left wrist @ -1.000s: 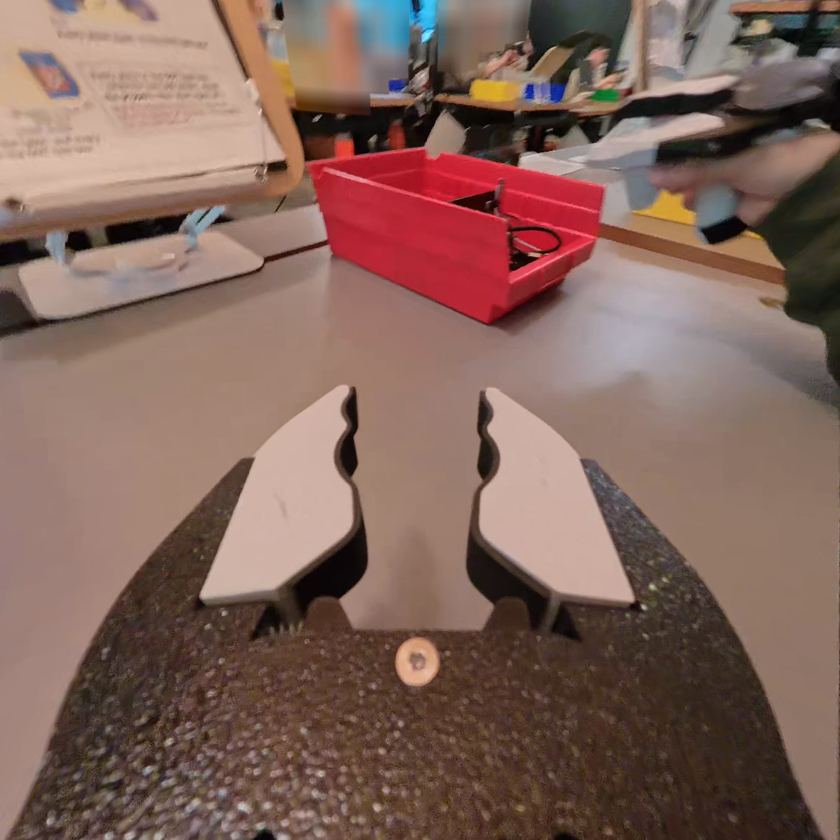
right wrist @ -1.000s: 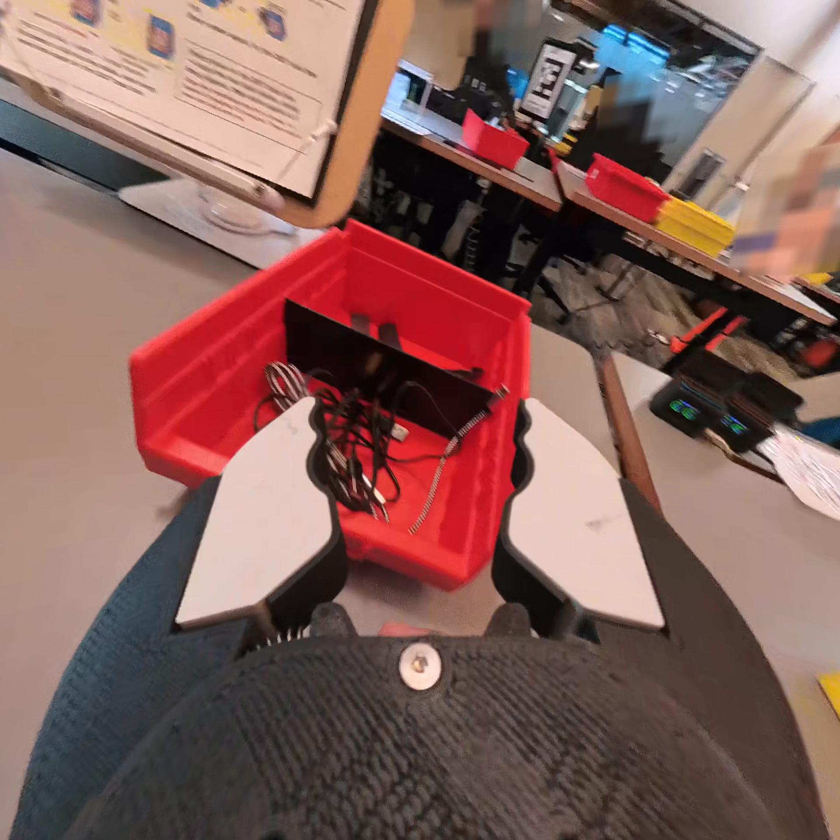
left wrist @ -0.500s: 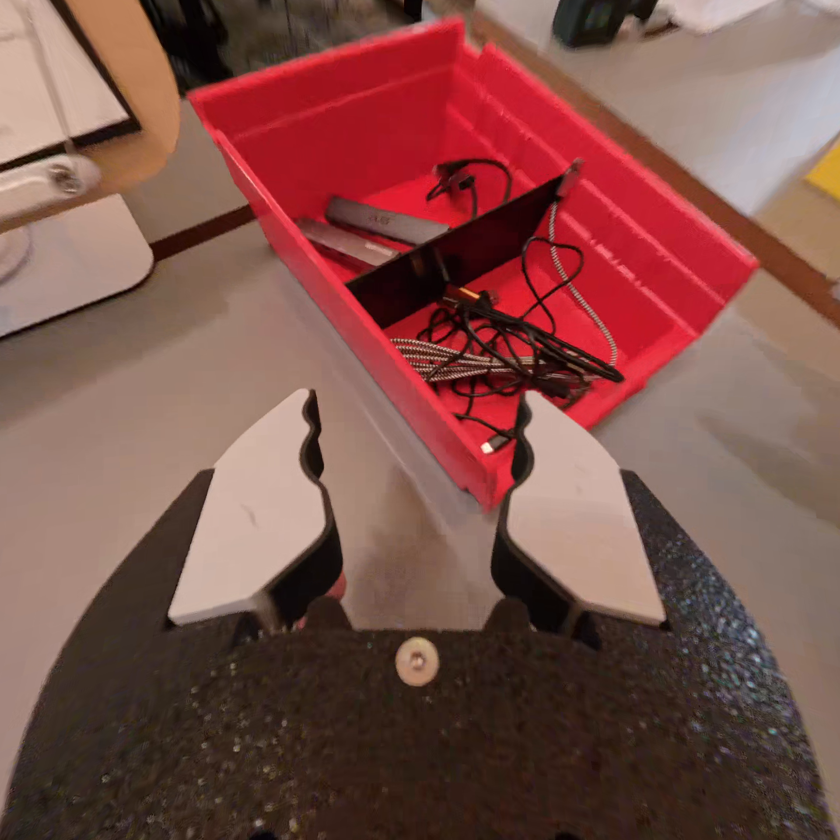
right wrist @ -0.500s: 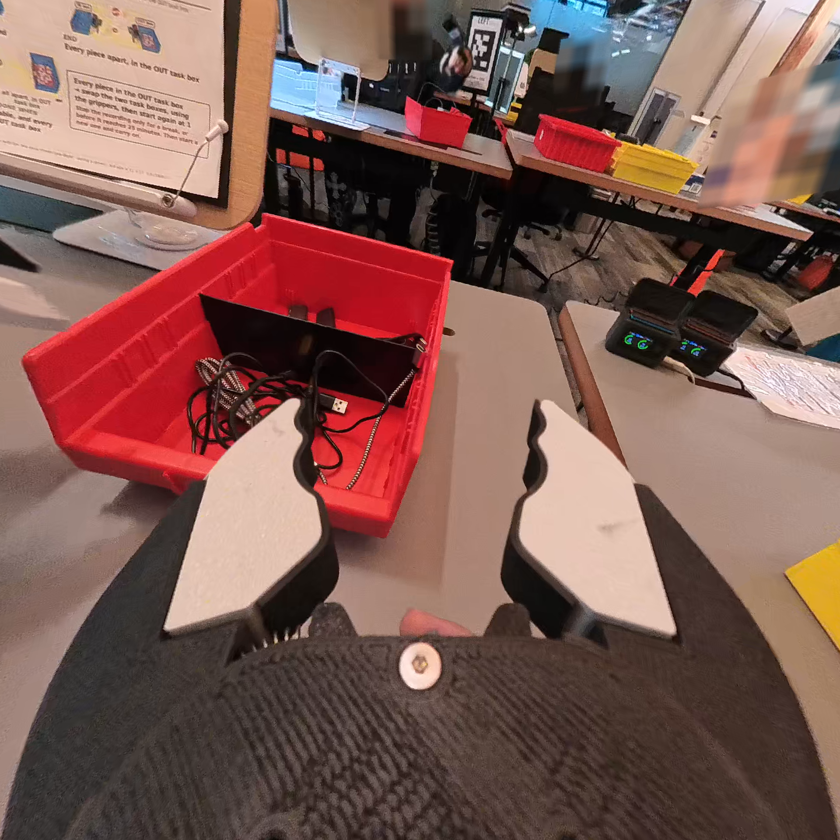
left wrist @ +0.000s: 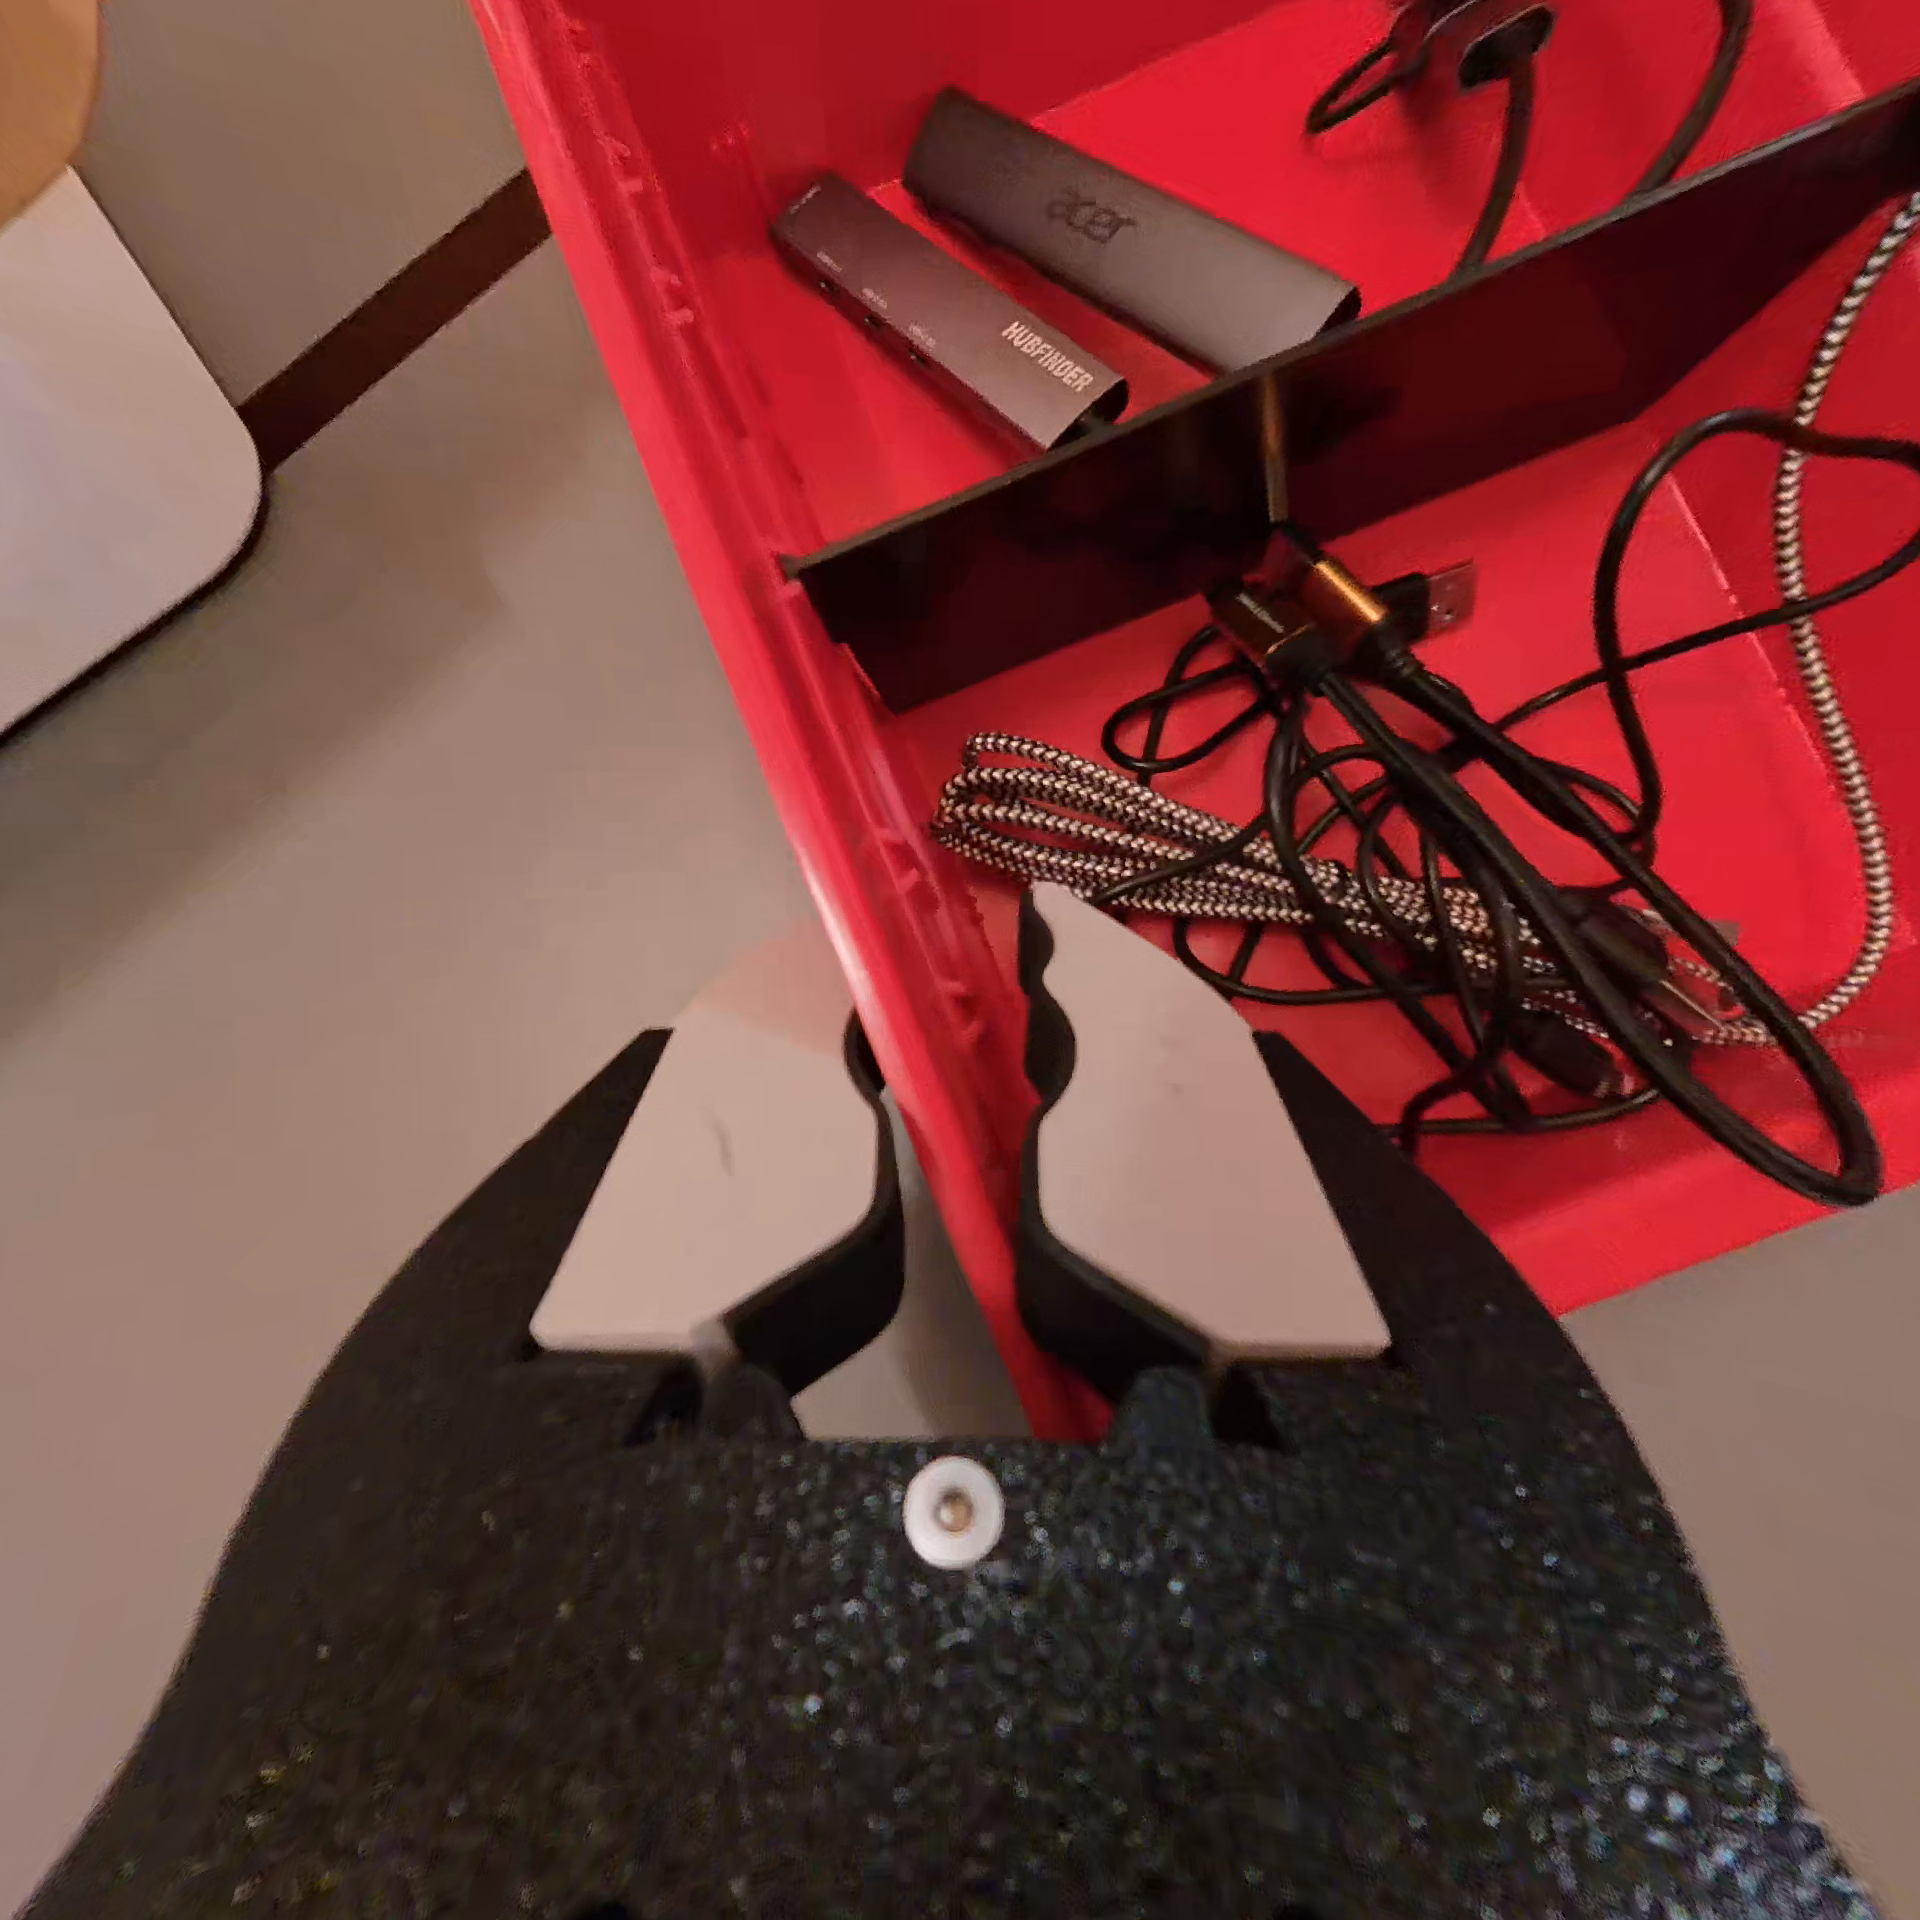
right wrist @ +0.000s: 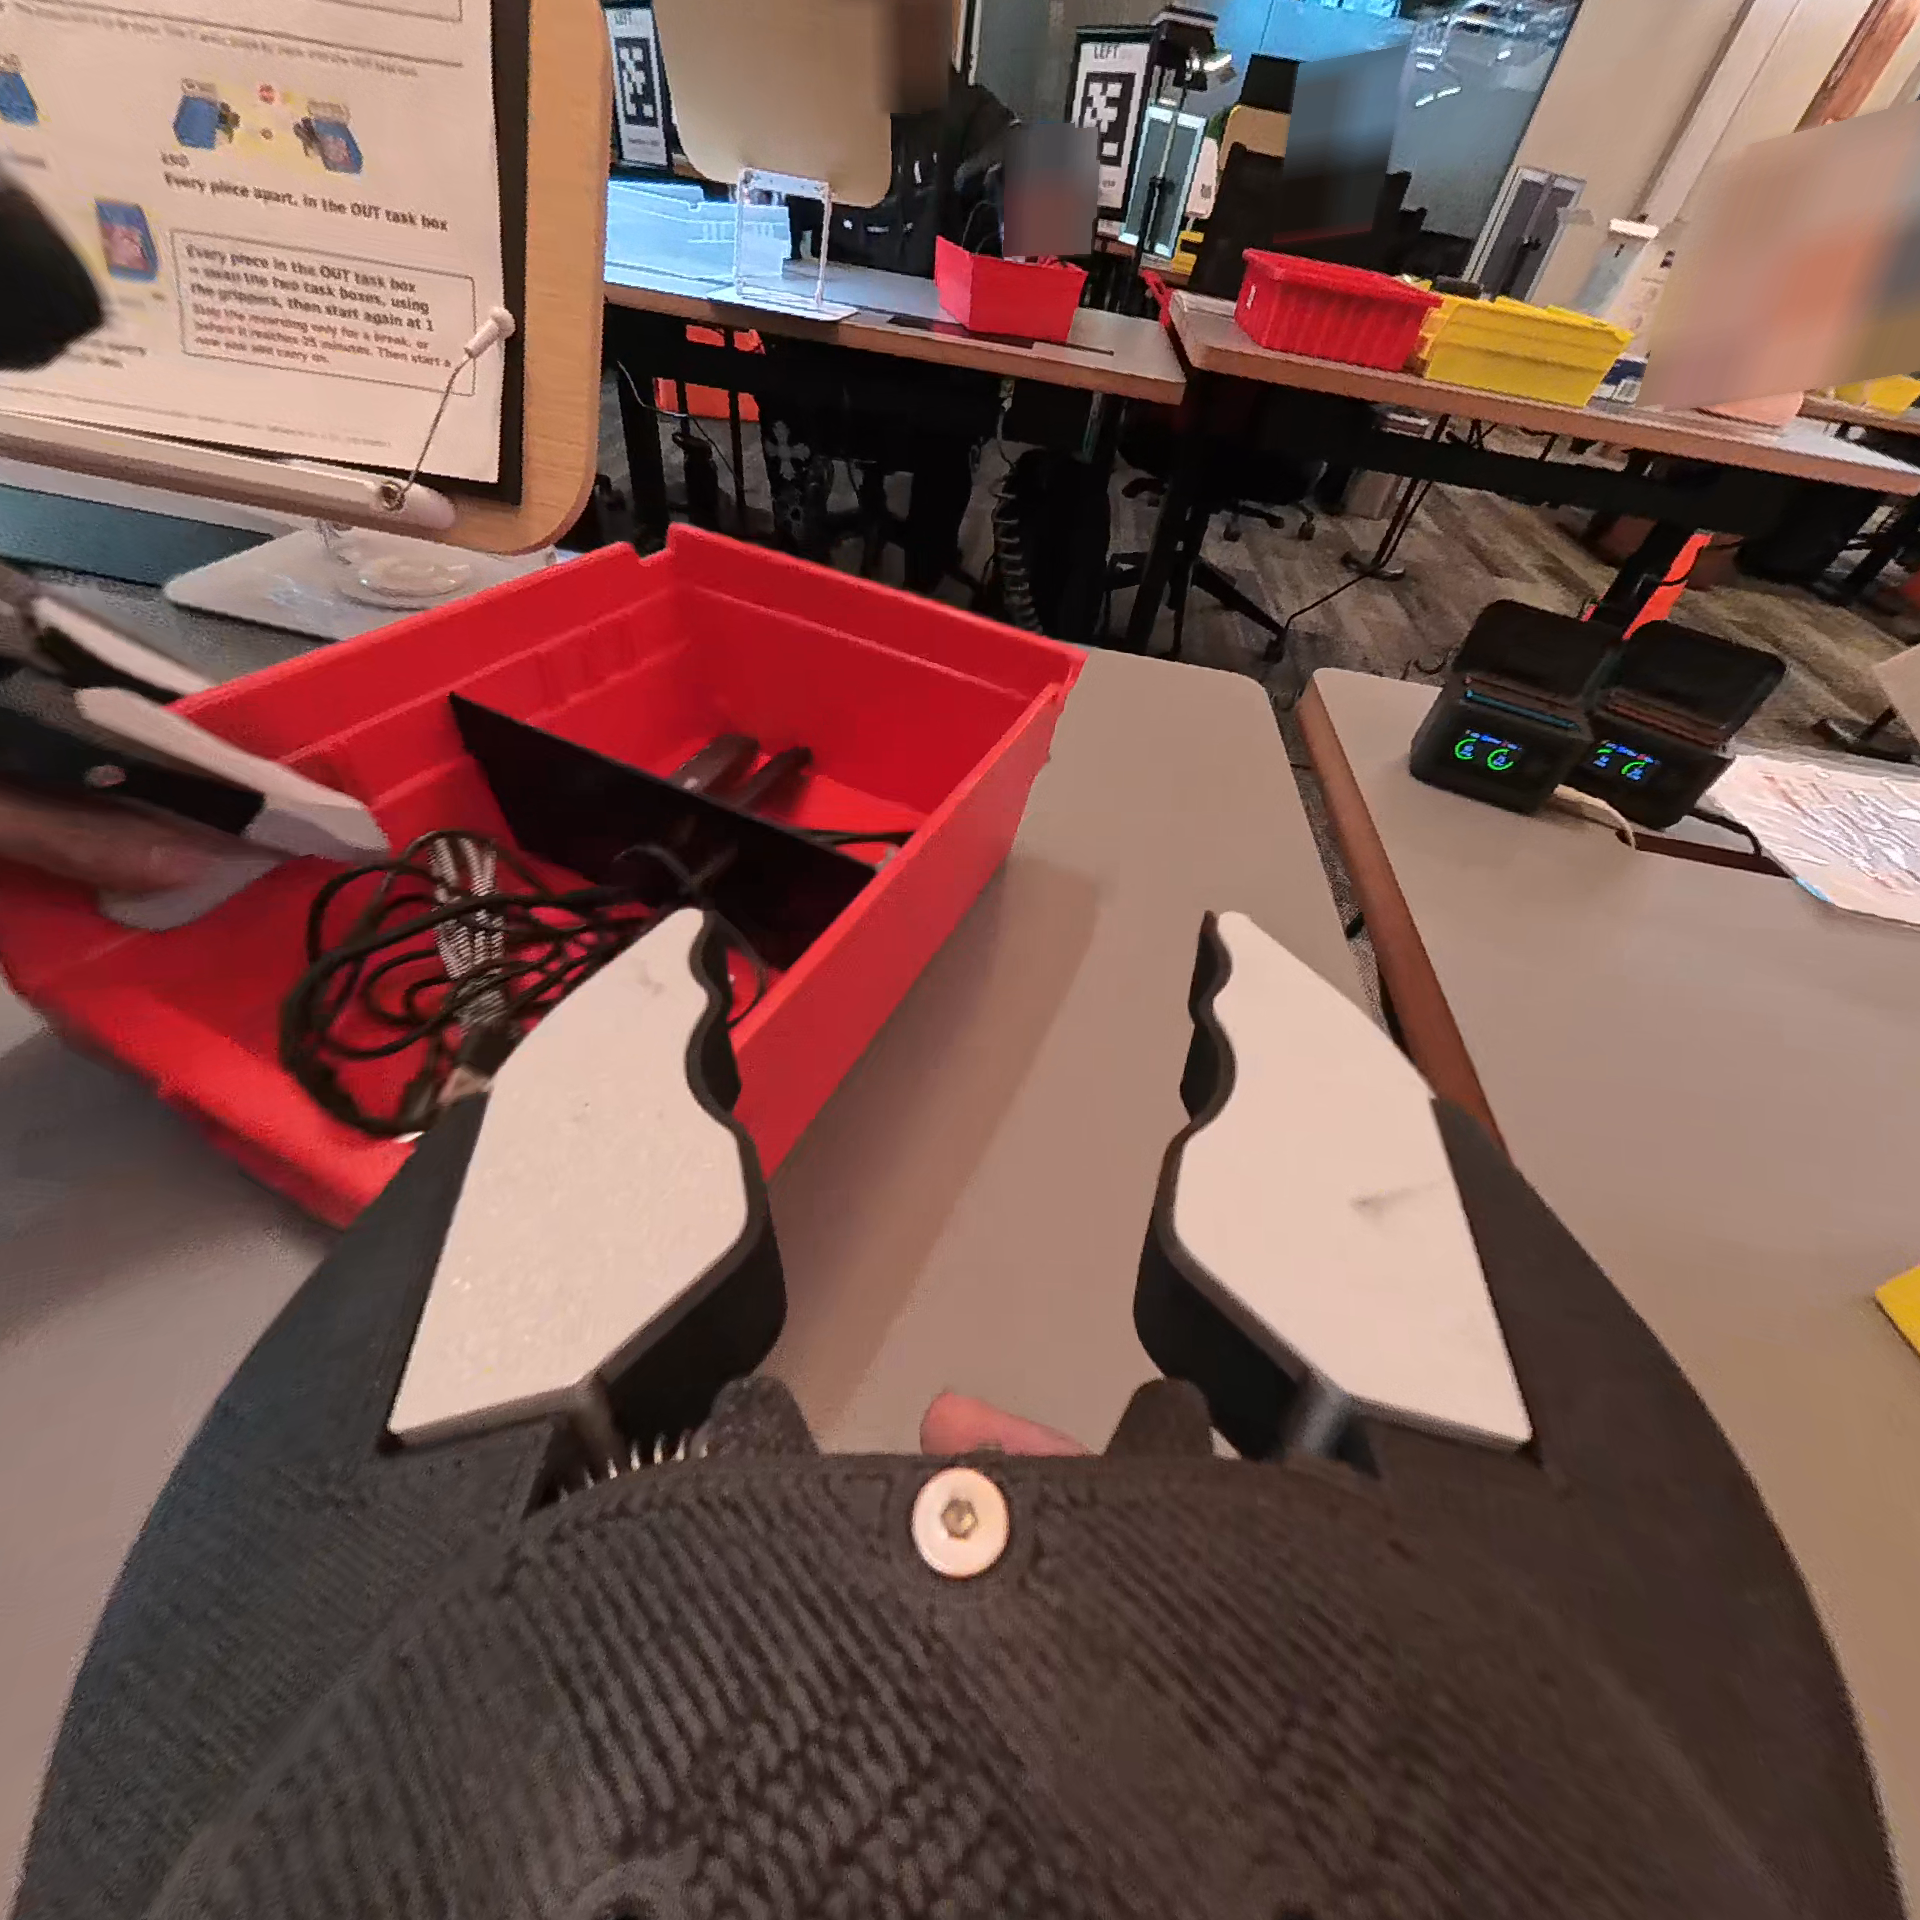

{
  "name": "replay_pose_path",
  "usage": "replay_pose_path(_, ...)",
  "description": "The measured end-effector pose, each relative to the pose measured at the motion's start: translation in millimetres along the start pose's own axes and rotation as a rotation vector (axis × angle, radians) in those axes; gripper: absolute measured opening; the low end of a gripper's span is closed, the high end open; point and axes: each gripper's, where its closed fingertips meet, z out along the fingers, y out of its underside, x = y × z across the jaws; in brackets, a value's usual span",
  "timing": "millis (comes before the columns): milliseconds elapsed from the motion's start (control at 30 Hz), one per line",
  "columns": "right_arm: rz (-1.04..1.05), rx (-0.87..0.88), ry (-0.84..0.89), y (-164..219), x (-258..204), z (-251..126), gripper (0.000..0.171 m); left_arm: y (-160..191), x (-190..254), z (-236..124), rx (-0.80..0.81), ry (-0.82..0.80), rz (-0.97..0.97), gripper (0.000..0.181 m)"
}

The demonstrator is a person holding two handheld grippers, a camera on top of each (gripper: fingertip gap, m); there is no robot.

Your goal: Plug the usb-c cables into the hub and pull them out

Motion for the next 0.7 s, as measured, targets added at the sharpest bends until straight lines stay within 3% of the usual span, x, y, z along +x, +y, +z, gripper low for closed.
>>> replay_pose_path(200, 0.004, 0.05, 0.002, -17, 0, -10, 0.083, 58, -13, -45, -0.012, 0.062, 0.11, 0.014)
replay_pose_path(333, -0.065, 0.091, -0.073, -40, -38, -13, 0.085, 117, -40, -92, -0.019, 0.055, 0.163, 0.01)
replay_pose_path(600, -0.123, 0.166, -0.425, -81, -235, -8, 0.09, 279, -104, -211, -0.025, 0.017, 0.071, 0.008)
replay_pose_path(700, -0.12, 0.155, -0.52, -101, -327, 12, 0.103, 339, -133, -256, -0.036, -0.042, -0.01, 0.008)
